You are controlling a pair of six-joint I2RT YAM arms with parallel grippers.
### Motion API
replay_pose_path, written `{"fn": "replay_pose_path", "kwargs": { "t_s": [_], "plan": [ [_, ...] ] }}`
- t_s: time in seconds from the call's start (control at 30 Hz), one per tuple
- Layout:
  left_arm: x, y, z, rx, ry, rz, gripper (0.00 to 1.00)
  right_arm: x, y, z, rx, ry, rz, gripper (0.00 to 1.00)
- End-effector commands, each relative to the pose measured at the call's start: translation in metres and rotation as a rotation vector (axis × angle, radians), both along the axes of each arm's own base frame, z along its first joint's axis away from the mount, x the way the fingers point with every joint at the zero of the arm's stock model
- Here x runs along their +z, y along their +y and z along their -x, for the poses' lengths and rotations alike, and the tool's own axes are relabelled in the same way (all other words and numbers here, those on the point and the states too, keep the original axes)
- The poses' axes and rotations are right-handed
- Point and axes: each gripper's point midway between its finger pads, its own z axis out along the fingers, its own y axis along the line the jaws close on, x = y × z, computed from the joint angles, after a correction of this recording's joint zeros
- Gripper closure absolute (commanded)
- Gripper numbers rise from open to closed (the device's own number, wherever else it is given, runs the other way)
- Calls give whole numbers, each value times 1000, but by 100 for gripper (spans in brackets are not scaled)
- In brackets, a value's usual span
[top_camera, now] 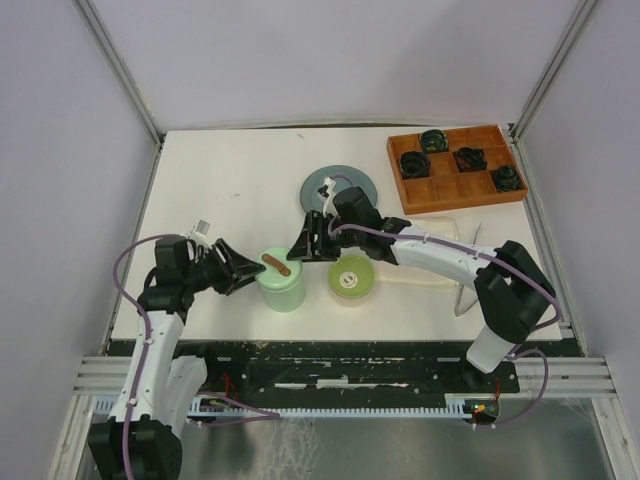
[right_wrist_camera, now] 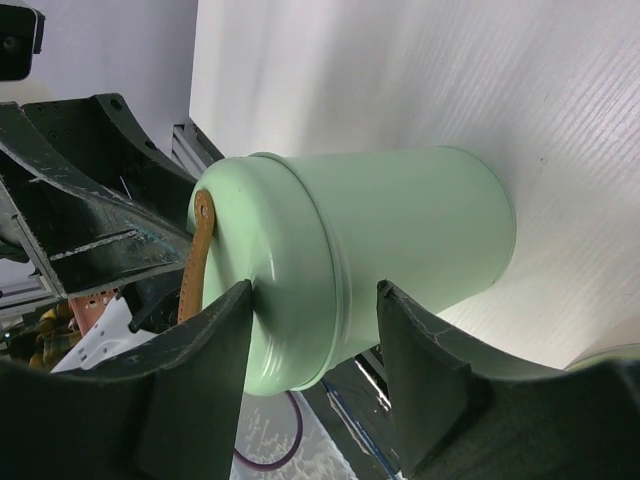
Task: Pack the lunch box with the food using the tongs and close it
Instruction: Close the box lid on the packing box.
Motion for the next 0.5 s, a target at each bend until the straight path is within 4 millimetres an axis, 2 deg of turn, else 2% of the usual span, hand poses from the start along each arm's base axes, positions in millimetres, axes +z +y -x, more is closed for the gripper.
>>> {"fn": "replay_pose_path", "kwargs": {
  "t_s": [0.0, 0.13, 0.27, 0.37, 0.47],
  "plan": [
    [-11, -5, 13, -32, 37, 18, 50, -7, -5, 8, 30, -19, 19, 41],
    [-12, -3, 12, -19, 21, 11, 50, 23, -6, -1, -12, -84, -10, 35],
    [-3, 1, 8, -7, -15, -21, 45, 49, -18, -2, -61, -133, -9, 33],
    [1, 2, 6, -9, -29, -31, 40, 51, -25, 3, -62, -110, 17, 32],
    [0, 1, 5, -15, -29, -33, 36, 44, -22, 15, -40, -37, -9, 34]
  ]
}}
